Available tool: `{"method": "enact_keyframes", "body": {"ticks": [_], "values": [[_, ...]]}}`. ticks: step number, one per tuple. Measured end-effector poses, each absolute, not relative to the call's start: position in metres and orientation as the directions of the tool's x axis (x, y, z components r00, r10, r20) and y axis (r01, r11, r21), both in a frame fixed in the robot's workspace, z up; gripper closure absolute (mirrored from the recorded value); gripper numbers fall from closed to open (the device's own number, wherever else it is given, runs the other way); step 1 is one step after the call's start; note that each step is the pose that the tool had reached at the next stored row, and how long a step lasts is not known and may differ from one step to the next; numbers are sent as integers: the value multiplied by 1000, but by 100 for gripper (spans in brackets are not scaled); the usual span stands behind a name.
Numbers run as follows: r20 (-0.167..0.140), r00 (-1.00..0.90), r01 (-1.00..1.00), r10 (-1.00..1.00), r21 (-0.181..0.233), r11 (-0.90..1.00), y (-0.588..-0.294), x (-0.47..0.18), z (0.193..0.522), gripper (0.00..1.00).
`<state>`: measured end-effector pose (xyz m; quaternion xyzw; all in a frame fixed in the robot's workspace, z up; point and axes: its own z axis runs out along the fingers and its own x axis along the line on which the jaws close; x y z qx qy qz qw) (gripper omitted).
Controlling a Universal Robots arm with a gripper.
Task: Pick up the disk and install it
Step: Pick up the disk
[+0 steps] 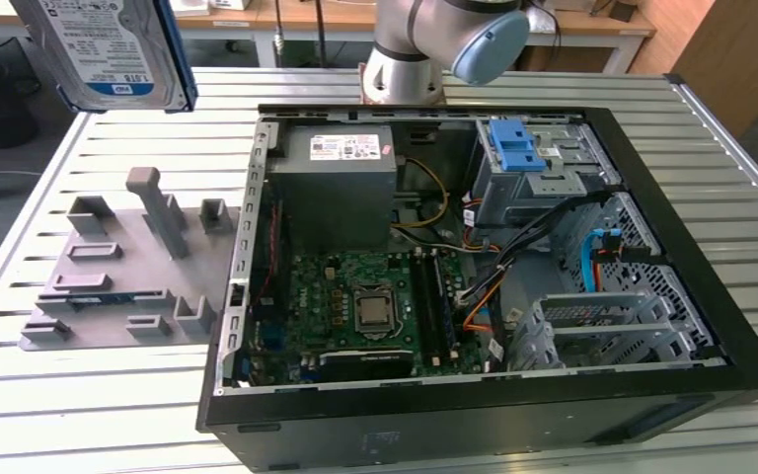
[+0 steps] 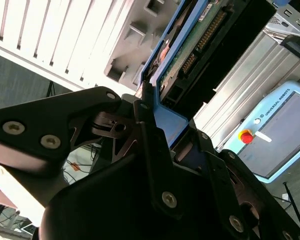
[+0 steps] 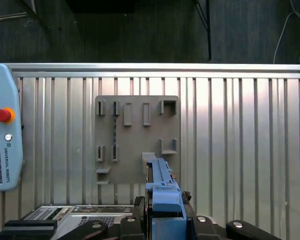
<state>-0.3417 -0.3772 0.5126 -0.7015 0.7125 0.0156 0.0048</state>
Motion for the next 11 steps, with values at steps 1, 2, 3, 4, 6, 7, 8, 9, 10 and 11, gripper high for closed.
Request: {"method": "enact_keyframes", "body": {"ticks": [1, 2, 3, 4, 6, 7, 8, 9, 10, 11], "values": [[-29, -16, -1000, -999, 16, 15, -378, -341, 513, 63], [-29, -16, -1000, -999, 16, 15, -379, -339, 513, 63], [-29, -16, -1000, -999, 15, 15, -380, -338, 513, 63], [-29, -16, -1000, -999, 15, 15, -381, -337, 513, 63], [-29, -16, -1000, -999, 16, 15, -383, -335, 513, 63], [-29, -16, -1000, -999, 16, 15, -384, -333, 513, 63], [-29, -16, -1000, -999, 15, 15, -384, -332, 513, 63], [-29, -16, -1000, -999, 15, 15, -385, -330, 513, 63], [-29, -16, -1000, -999, 15, 15, -386, -329, 513, 63], [-29, -16, -1000, -999, 16, 15, -387, -327, 513, 63]]}}
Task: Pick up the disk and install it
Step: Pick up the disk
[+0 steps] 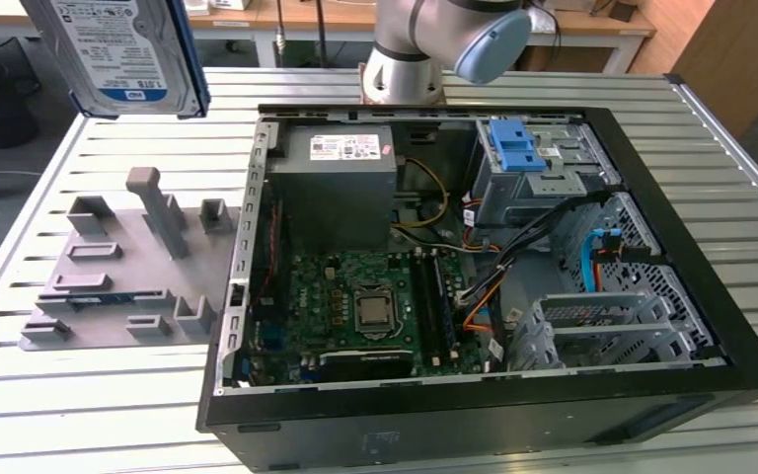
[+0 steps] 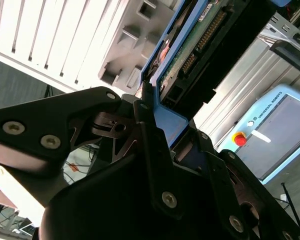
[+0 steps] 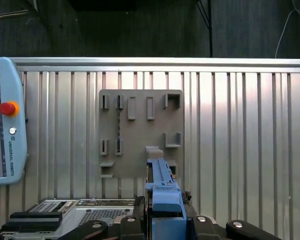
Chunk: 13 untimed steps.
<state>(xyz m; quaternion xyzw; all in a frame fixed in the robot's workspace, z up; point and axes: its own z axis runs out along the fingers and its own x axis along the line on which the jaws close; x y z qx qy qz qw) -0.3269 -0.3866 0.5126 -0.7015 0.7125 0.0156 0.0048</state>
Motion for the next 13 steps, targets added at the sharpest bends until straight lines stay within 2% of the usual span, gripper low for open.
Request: {"method": "enact_keyframes", "body": {"ticks": [13], "values": [[-29, -16, -1000, -999, 15, 15, -389, -304, 513, 63]]}}
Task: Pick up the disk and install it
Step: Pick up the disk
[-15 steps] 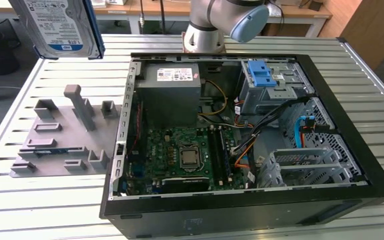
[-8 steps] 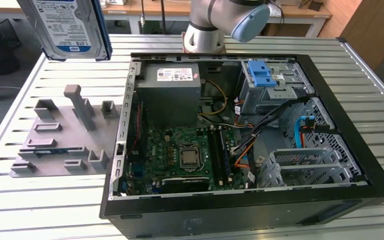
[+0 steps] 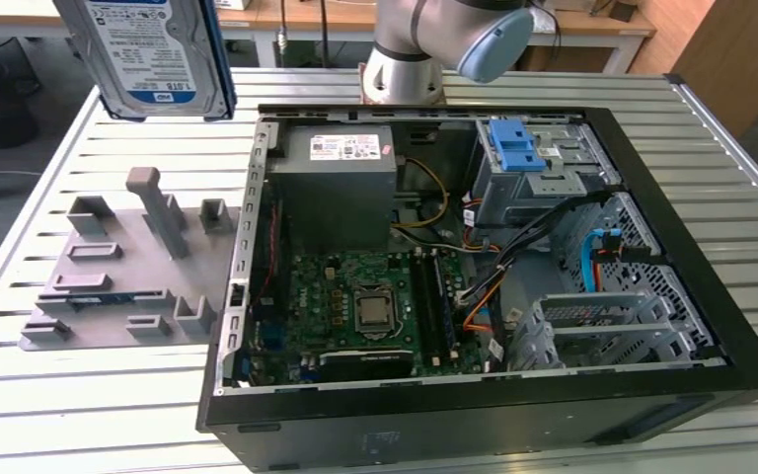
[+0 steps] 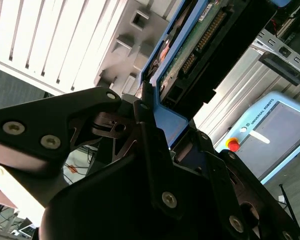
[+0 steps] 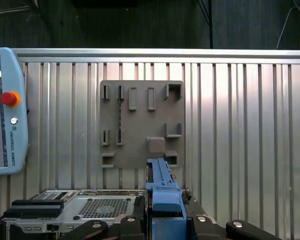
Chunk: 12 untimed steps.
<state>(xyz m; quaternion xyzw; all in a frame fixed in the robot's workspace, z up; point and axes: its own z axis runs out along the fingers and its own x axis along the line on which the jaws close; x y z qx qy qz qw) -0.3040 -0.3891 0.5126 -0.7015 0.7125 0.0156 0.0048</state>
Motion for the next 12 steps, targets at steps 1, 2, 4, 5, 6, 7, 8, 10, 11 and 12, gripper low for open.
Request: {"method": "enact_keyframes", "body": {"ticks": [1, 2, 4, 5, 6, 7, 8, 10, 11, 12], "values": [[-29, -16, -1000, -999, 16, 15, -389, -303, 513, 63], [-29, -16, -1000, -999, 15, 15, -389, -302, 513, 63], [-29, -16, -1000, -999, 15, 15, -389, -300, 513, 63], [-29, -16, -1000, -999, 15, 15, -389, -299, 513, 63], [-29, -16, -1000, -999, 15, 15, -389, -297, 513, 63], [-29, -16, -1000, -999, 16, 15, -389, -295, 513, 63], [-29, -16, -1000, -999, 16, 15, -389, -294, 513, 63], [-29, -16, -1000, -999, 16, 15, -389, -291, 513, 63], [-29, -16, -1000, -999, 16, 15, -389, -290, 513, 63], [-29, -16, -1000, -999, 15, 15, -390, -288, 513, 63]]}}
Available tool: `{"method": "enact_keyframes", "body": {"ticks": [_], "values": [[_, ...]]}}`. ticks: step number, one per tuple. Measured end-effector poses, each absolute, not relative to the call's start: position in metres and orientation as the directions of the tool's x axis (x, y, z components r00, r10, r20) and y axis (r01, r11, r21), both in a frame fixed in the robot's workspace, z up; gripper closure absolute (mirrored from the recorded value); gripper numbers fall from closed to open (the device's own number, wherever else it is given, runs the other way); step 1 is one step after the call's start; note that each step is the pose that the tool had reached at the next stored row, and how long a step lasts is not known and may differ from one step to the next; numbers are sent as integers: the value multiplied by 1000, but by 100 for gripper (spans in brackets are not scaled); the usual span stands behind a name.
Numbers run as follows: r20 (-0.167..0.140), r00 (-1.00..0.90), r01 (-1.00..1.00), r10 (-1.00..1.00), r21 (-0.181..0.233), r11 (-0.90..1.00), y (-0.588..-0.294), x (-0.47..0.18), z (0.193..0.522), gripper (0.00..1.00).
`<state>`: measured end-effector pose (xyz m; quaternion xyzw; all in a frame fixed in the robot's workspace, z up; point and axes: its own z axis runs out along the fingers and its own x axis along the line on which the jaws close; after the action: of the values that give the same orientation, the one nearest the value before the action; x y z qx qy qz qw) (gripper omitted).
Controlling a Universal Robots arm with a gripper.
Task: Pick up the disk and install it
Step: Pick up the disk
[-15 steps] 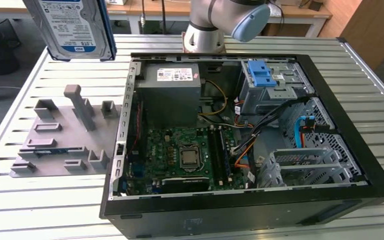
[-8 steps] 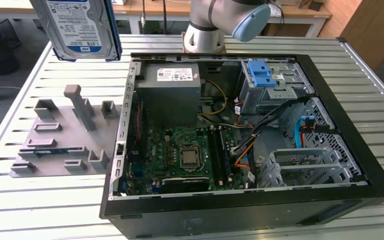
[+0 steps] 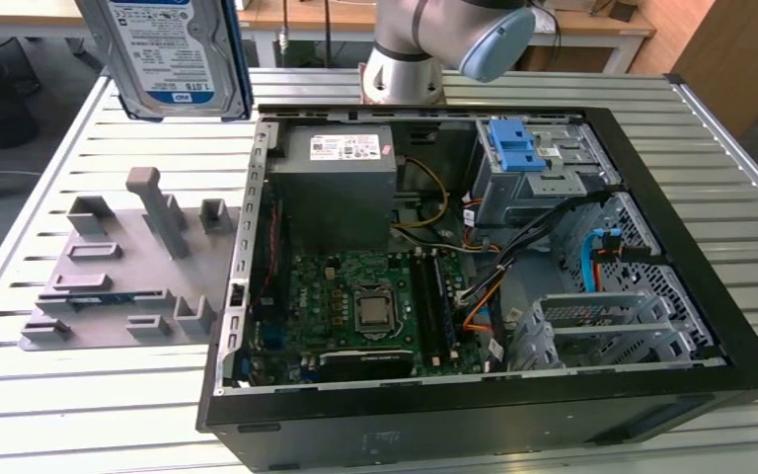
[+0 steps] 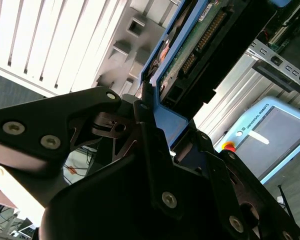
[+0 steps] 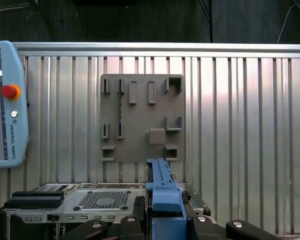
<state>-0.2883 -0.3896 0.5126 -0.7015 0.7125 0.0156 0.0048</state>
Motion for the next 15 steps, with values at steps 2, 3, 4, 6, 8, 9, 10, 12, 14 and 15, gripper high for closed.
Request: {"method": "enact_keyframes", "body": {"ticks": [2, 3, 4, 6, 8, 9, 10, 12, 14, 15], "values": [[-29, -16, -1000, -999, 16, 15, -390, -286, 513, 63], [-29, -16, -1000, -999, 16, 15, -390, -285, 513, 63], [-29, -16, -1000, -999, 15, 15, -390, -284, 513, 63], [-29, -16, -1000, -999, 15, 15, -390, -282, 513, 63], [-29, -16, -1000, -999, 15, 15, -390, -280, 513, 63], [-29, -16, -1000, -999, 16, 15, -390, -279, 513, 63], [-29, -16, -1000, -999, 15, 15, -390, -278, 513, 63], [-29, -16, -1000, -999, 15, 15, -390, -275, 513, 63], [-29, -16, -1000, -999, 15, 15, -390, -273, 513, 63], [-29, -16, -1000, -999, 15, 15, -390, -272, 513, 63]]}}
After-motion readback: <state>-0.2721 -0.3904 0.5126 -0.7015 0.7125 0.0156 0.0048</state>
